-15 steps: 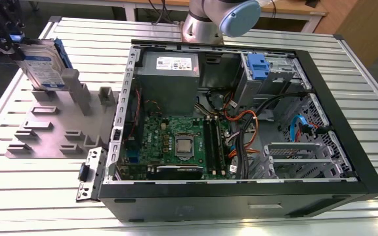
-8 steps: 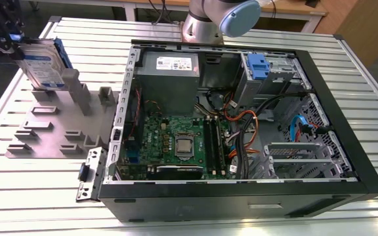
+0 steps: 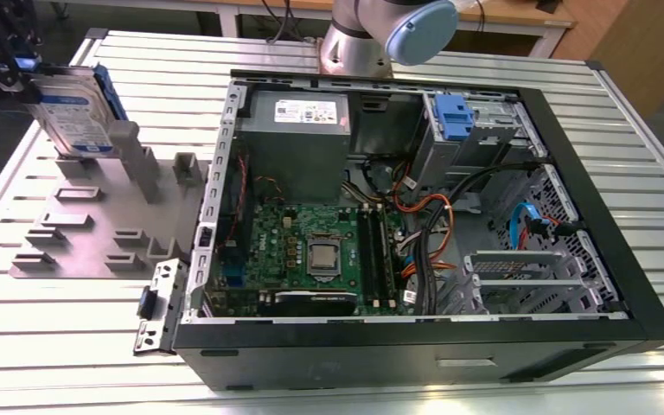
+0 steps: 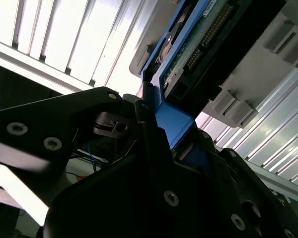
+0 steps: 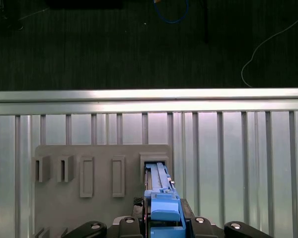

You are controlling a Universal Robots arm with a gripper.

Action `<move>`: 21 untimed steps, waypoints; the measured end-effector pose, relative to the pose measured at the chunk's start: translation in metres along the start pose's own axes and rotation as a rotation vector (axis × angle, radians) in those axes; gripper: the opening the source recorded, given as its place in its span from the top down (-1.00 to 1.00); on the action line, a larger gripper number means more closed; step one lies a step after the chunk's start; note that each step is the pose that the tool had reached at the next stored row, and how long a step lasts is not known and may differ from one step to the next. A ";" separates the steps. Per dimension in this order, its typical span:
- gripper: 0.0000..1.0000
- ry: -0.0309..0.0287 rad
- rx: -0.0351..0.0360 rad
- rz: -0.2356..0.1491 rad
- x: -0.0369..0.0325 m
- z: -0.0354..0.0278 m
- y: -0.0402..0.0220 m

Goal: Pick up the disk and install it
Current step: 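Pick up the disk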

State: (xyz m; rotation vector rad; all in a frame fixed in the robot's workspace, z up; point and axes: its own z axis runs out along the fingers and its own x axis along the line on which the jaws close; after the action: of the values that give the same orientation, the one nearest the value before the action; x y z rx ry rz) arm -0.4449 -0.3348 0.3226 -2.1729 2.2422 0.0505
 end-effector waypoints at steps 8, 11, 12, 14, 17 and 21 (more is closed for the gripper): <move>0.26 0.0000 0.0000 0.000 -0.0002 -0.0041 0.0000; 0.26 0.0000 0.0001 0.000 -0.0002 -0.0048 0.0000; 0.26 0.0000 0.0000 0.000 -0.0002 -0.0054 0.0000; 0.26 0.0000 0.0000 0.000 -0.0002 -0.0059 0.0000; 0.26 0.0000 0.0000 0.000 -0.0003 -0.0070 0.0001; 0.26 0.0000 0.0000 0.000 -0.0003 -0.0076 0.0001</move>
State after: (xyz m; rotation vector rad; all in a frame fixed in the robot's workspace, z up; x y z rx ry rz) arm -0.4449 -0.3348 0.3303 -2.1729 2.2422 0.0505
